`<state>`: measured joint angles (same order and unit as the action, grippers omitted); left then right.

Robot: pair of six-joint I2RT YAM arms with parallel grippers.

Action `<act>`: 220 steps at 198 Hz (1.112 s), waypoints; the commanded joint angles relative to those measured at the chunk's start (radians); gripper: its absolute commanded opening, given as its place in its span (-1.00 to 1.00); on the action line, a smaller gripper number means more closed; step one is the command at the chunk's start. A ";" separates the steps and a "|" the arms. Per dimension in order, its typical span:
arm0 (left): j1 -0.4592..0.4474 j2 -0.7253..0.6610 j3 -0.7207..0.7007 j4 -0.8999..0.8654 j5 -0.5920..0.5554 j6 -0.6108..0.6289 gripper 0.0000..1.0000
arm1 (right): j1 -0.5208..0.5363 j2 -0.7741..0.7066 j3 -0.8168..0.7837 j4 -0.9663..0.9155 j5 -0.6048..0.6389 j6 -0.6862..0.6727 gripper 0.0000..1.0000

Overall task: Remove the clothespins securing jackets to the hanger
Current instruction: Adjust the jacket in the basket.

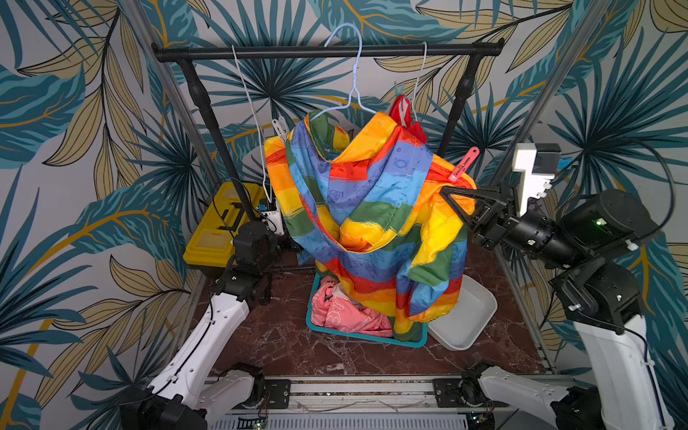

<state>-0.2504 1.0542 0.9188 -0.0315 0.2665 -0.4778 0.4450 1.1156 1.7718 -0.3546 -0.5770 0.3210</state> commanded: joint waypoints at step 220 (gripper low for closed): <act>-0.342 0.113 -0.307 0.057 -0.170 -0.055 0.99 | -0.037 -0.468 -0.908 0.179 0.163 0.018 -1.00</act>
<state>-0.5667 1.1824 0.6426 0.0055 0.1234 -0.5289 0.4137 0.7258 0.9268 -0.1886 -0.4847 0.3077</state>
